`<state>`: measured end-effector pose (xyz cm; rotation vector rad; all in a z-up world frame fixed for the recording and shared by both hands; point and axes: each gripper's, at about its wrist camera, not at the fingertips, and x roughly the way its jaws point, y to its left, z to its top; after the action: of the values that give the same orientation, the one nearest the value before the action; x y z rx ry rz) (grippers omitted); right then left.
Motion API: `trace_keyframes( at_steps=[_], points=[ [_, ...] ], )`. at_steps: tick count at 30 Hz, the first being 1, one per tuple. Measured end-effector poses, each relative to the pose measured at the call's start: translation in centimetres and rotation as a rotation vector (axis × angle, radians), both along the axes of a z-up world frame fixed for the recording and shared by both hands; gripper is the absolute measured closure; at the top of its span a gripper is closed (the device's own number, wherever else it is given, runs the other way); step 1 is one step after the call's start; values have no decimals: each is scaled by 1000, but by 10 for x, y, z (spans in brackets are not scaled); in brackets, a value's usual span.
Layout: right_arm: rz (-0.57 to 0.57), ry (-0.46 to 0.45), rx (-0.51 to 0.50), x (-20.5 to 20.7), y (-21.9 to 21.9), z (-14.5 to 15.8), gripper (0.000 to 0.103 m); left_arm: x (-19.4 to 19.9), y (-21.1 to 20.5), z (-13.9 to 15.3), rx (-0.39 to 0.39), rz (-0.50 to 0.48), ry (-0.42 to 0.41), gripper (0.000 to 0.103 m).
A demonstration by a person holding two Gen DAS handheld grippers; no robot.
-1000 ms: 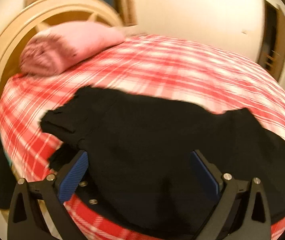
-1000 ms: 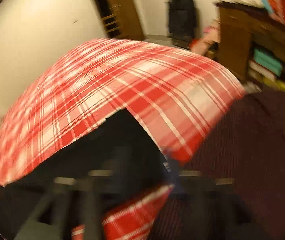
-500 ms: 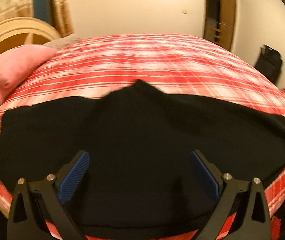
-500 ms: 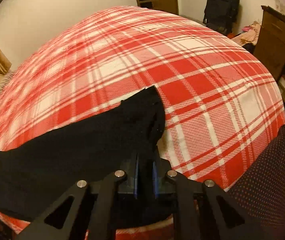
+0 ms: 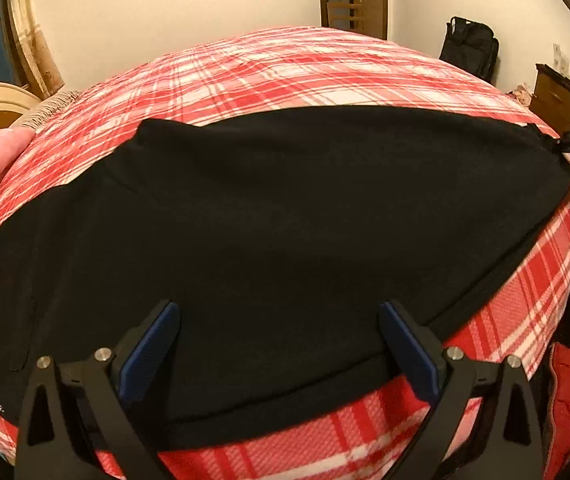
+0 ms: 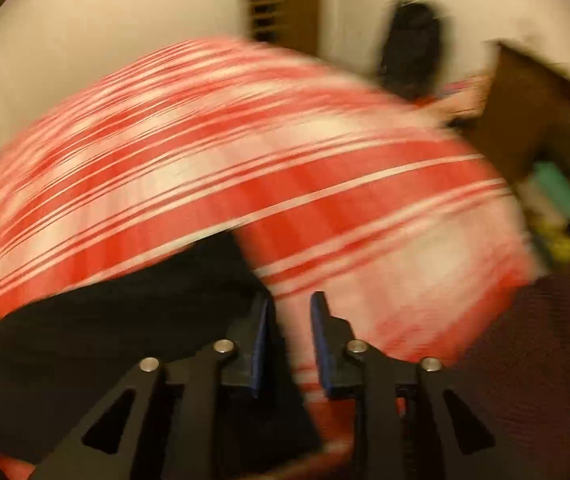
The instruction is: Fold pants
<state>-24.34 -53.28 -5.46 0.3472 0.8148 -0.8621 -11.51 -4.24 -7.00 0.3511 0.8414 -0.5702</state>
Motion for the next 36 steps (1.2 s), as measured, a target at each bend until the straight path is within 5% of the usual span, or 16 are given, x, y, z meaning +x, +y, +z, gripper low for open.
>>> trace_keyframes(
  at_steps=[3,6,11,14,17,20,30,32,36],
  points=[
    [184,-51,-110,-4,62,30,53,1,10,8,-30,11,1,1],
    [575,-115,-48,11,151,36,53,-1,21,16,-38,25,-32,1],
    [1071,-111,-7,49,298,9,53,10,46,31,-73,115,-72,1],
    [1213,-58,-89,69,353,-14,56,21,72,39,-118,202,-68,1],
    [1277,-26,-77,83,377,-33,67,25,101,42,-139,288,-73,1],
    [1336,32,-99,88,396,-51,67,29,129,42,-149,369,-85,1],
    [1350,23,-187,108,416,-52,70,45,183,50,-222,535,-110,1],
    [1358,11,-171,109,425,-50,97,46,189,52,-243,554,-106,1],
    [1367,-10,-131,101,424,-42,100,44,197,52,-248,580,-112,1]
  ],
)
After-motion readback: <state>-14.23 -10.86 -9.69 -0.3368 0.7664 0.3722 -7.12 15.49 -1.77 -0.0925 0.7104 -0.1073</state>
